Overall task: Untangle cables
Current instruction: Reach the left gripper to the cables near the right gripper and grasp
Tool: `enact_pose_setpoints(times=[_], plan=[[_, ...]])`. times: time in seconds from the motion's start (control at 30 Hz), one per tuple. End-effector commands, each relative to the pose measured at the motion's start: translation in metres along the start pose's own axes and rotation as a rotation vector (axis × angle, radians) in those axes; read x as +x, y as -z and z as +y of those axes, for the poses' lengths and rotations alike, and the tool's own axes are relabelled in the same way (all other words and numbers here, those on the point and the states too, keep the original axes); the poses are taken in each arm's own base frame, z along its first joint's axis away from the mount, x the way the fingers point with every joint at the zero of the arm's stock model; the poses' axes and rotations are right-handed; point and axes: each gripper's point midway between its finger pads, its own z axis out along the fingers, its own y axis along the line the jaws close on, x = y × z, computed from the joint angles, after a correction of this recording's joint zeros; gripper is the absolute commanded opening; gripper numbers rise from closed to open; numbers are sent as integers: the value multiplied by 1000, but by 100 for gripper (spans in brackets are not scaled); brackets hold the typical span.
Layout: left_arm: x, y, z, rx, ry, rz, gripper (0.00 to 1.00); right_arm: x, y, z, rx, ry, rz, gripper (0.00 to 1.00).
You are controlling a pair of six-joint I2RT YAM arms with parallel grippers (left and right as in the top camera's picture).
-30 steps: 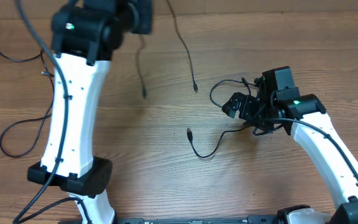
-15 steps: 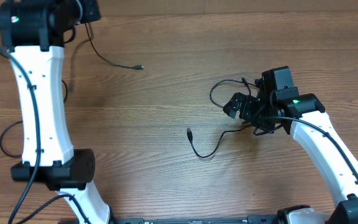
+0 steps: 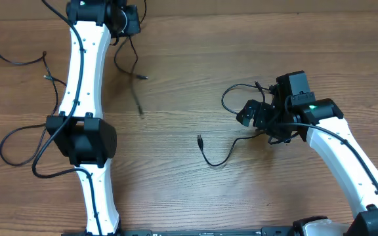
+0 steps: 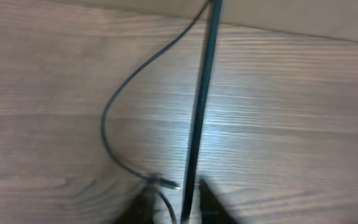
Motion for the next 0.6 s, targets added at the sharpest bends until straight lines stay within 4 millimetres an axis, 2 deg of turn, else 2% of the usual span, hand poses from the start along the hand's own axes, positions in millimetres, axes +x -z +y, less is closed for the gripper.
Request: enact_pose_setpoints(times=[0.0, 0.03, 0.07, 0.17, 0.37, 0.47, 0.57], plan=[[1, -5, 28, -157, 89, -14, 52, -1, -1, 0, 7, 5, -7, 100], [0, -3, 32, -179, 102, -19, 73, -1, -1, -1, 7, 5, -6, 100], [-2, 3, 36, -202, 114, -31, 100, -1, -1, -1, 7, 4, -6, 100], [-2, 16, 37, -208, 118, -36, 100, -2, -1, 0, 6, 5, -9, 100], [-2, 85, 31, -166, 208, -84, 100, -7, -1, 3, -9, -37, -31, 100], [0, 116, 7, -38, 203, -87, 100, -6, 2, 10, -47, -82, -22, 100], [7, 131, -22, 117, 172, -55, 100, -7, 12, 15, -69, -97, -51, 100]])
